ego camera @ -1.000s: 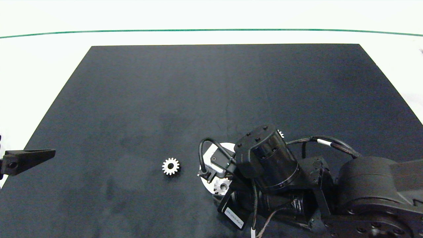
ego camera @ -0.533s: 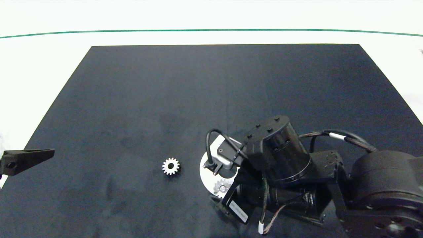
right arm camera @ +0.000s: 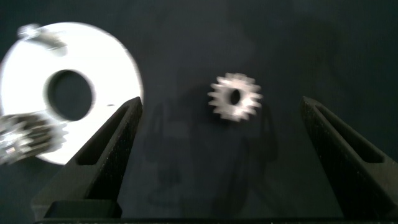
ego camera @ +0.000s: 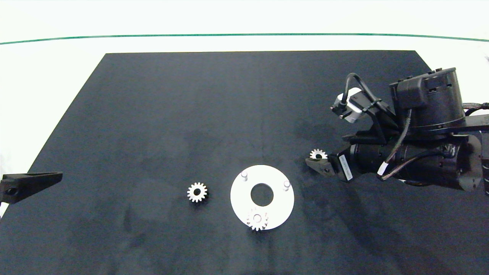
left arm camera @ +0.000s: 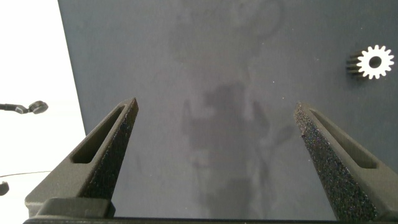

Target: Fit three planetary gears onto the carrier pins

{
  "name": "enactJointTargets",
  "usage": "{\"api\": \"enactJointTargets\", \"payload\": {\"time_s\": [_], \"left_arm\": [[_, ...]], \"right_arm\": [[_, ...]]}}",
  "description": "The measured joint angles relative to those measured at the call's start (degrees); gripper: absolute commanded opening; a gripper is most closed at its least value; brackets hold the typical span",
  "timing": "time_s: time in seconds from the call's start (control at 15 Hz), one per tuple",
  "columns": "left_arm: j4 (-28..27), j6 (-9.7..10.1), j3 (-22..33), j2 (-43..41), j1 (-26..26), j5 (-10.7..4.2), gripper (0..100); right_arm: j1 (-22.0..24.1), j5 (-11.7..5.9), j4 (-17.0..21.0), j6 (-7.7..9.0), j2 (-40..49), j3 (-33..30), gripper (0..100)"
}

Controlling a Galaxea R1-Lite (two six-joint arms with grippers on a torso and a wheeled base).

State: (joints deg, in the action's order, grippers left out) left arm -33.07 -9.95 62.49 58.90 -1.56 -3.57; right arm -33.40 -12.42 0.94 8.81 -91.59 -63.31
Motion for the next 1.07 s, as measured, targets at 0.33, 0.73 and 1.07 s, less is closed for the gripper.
{"api": "enactJointTargets", "payload": {"time_s": [0.33,0.73,1.07], "left_arm": [[0.0,-0.02,-0.1,-0.2,-0.1,0.02,100],[0.0,-0.05,-0.3,-0.3,-0.7,0.02,100],[0.0,-0.11,-0.5,-0.3,-1.5,0.02,100]], "right_arm": [[4.3,-0.04,5.1,-0.61,-0.1,-1.1,100],[5.3,-0.67,14.0,-1.71,-4.4,-10.6,100],[4.2,-0.67,13.9,-1.85,-9.0,-11.7,100]]}}
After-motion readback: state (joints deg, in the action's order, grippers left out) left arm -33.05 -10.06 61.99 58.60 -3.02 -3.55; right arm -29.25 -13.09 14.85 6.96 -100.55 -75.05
